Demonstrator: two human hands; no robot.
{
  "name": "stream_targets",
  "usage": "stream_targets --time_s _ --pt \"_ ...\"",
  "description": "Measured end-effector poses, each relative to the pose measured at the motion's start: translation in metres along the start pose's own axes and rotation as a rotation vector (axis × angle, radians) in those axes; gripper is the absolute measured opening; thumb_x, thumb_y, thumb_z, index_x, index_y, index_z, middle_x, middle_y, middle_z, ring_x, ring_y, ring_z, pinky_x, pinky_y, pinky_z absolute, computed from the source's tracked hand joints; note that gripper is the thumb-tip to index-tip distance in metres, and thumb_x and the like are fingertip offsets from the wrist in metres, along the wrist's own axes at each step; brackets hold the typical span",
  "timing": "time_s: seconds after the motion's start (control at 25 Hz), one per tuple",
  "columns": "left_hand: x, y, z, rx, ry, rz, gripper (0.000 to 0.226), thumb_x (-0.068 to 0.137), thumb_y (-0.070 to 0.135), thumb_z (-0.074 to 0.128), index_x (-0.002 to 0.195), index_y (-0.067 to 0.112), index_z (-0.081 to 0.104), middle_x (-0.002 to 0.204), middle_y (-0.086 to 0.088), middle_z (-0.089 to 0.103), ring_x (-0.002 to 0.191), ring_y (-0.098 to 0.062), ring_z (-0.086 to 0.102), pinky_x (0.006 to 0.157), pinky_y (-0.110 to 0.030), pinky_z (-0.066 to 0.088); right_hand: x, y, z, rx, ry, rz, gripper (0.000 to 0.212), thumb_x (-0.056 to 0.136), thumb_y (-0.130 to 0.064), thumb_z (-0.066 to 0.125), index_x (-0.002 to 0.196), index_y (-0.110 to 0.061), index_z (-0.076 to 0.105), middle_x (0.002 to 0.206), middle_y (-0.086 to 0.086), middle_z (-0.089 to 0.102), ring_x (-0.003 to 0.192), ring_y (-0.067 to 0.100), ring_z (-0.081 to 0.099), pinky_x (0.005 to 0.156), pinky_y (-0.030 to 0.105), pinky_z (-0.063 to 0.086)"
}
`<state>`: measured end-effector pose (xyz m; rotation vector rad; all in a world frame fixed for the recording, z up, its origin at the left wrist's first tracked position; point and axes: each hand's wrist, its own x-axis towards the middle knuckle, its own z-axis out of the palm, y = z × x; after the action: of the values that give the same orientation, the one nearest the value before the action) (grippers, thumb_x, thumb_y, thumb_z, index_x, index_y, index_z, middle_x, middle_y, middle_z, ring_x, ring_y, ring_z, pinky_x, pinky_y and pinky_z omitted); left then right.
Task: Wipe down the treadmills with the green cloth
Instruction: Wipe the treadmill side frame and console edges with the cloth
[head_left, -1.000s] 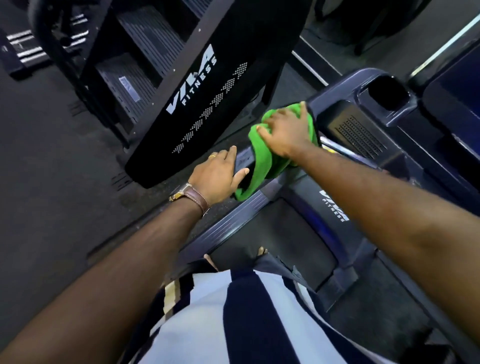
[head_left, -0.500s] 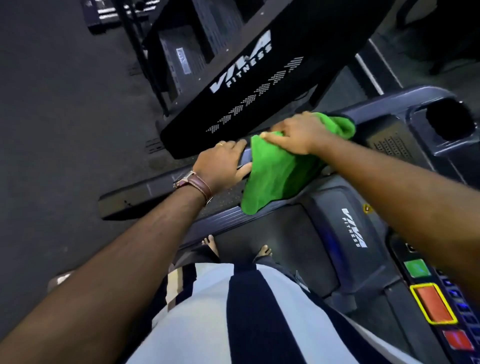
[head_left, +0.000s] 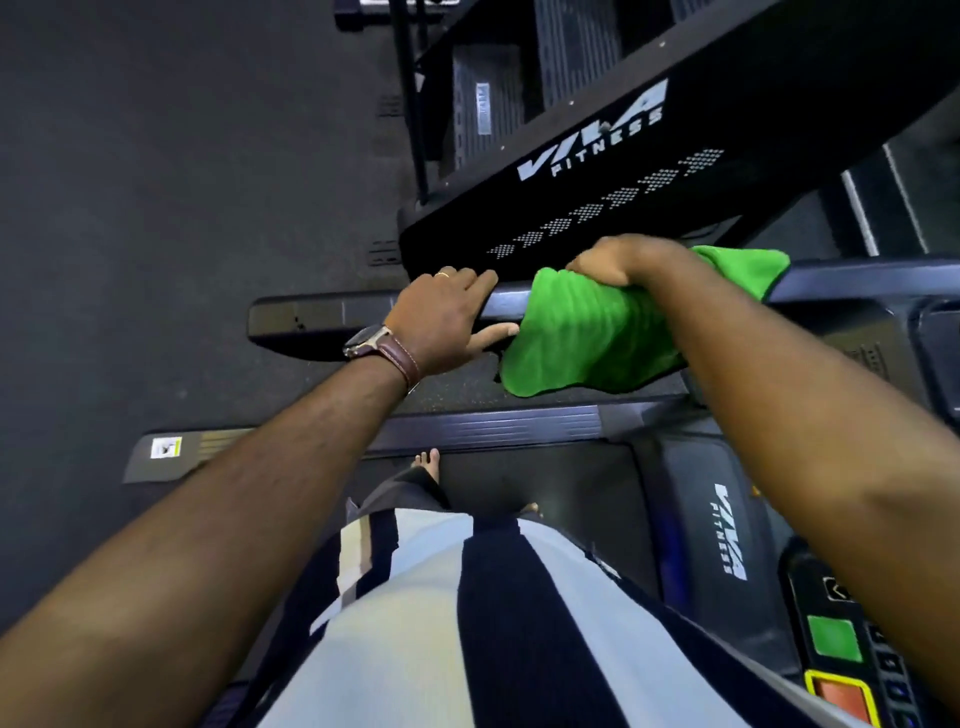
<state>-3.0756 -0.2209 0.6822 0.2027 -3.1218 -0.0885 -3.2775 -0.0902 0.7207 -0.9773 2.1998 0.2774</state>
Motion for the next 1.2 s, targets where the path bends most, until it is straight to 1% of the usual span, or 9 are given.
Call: stream_targets --time_s 0.08,0.2,0.32,0.4,0.48,0.6,0.76,0.96,1.2 --pt "-0.005 -0.002 -0.001 0.036 0.011 -0.019 0.073 0.085 0.068 0.033 0.127 0.009 0.048 0.103 -0.012 0.061 0.088 -0.033 0.058 0.069 -0.043 0.049 0.007 -0.036 0.003 0.048 0.03 -0.118 0.048 0.101 -0.039 0.034 0.13 -0.01 0.059 0.137 0.02 0.054 0.121 0.034 0.054 0.097 0.036 0.042" --pt "-0.017 -0.01 0.001 0.09 0.019 -0.047 0.07 0.085 0.063 0.037 0.13 0.009 0.045 0.108 -0.012 0.059 0.094 -0.033 0.056 0.073 -0.043 0.045 -0.019 -0.028 0.04 -0.093 0.554 -0.258 0.054 0.1 -0.054 0.019 0.107 -0.019 0.061 0.11 0.014 0.067 0.102 0.034 0.062 0.083 0.042 0.045" --pt "-0.027 -0.014 0.004 0.114 0.052 -0.075 0.07 0.089 0.065 0.034 0.133 0.011 0.043 0.111 -0.011 0.058 0.096 -0.031 0.055 0.078 -0.043 0.046 -0.031 -0.015 0.079 -0.212 0.864 -0.067 0.049 0.098 -0.049 0.024 0.099 -0.018 0.062 0.095 0.008 0.067 0.089 0.033 0.061 0.089 0.047 0.042" --pt "-0.027 -0.012 0.004 0.109 0.054 -0.09 0.068 0.088 0.061 0.04 0.134 0.011 0.042 0.113 -0.01 0.057 0.099 -0.031 0.054 0.083 -0.043 0.045 -0.022 -0.049 0.088 -0.069 0.9 0.065 0.045 0.097 -0.045 0.029 0.104 -0.017 0.064 0.102 0.007 0.066 0.095 0.032 0.058 0.1 0.052 0.034" --pt "-0.03 -0.012 0.004 0.123 0.038 -0.103 0.068 0.085 0.055 0.048 0.136 0.011 0.041 0.116 -0.011 0.056 0.103 -0.032 0.053 0.086 -0.043 0.043 -0.018 -0.061 0.114 -0.239 1.037 -0.197 0.045 0.099 -0.043 0.035 0.129 -0.017 0.055 0.128 0.006 0.059 0.113 0.032 0.055 0.104 0.056 0.03" --pt "-0.043 -0.027 0.004 0.115 0.065 -0.143 0.067 0.089 0.063 0.042 0.134 0.013 0.043 0.114 -0.01 0.056 0.101 -0.031 0.052 0.088 -0.042 0.043 -0.019 0.004 0.119 -0.542 1.093 -0.597 0.051 0.102 -0.038 0.041 0.149 -0.019 0.037 0.151 0.004 0.042 0.131 0.03 0.048 0.104 0.055 0.033" --pt "-0.068 -0.053 0.003 0.086 0.07 -0.146 0.065 0.093 0.062 0.036 0.14 0.017 0.041 0.115 -0.01 0.054 0.102 -0.03 0.05 0.089 -0.042 0.043 -0.019 -0.05 0.103 -0.147 1.01 -0.124 0.055 0.097 -0.059 0.031 0.133 -0.023 0.054 0.125 0.0 0.062 0.108 0.029 0.058 0.102 0.054 0.03" --pt "-0.091 -0.073 0.001 0.07 0.114 -0.256 0.066 0.091 0.065 0.035 0.131 0.015 0.047 0.114 -0.008 0.056 0.104 -0.029 0.053 0.095 -0.041 0.039 -0.012 -0.04 0.097 -0.442 0.942 -0.607 0.061 0.098 -0.055 0.034 0.149 -0.021 0.032 0.144 0.008 0.048 0.115 0.034 0.054 0.099 0.053 0.037" --pt "-0.091 -0.07 0.004 0.127 0.081 -0.302 0.064 0.09 0.064 0.035 0.132 0.017 0.044 0.117 -0.007 0.053 0.106 -0.029 0.05 0.096 -0.042 0.036 -0.015 -0.126 0.078 -0.175 0.784 -0.266 0.061 0.093 -0.066 0.022 0.117 -0.023 0.057 0.111 0.009 0.066 0.094 0.033 0.063 0.085 0.047 0.039"
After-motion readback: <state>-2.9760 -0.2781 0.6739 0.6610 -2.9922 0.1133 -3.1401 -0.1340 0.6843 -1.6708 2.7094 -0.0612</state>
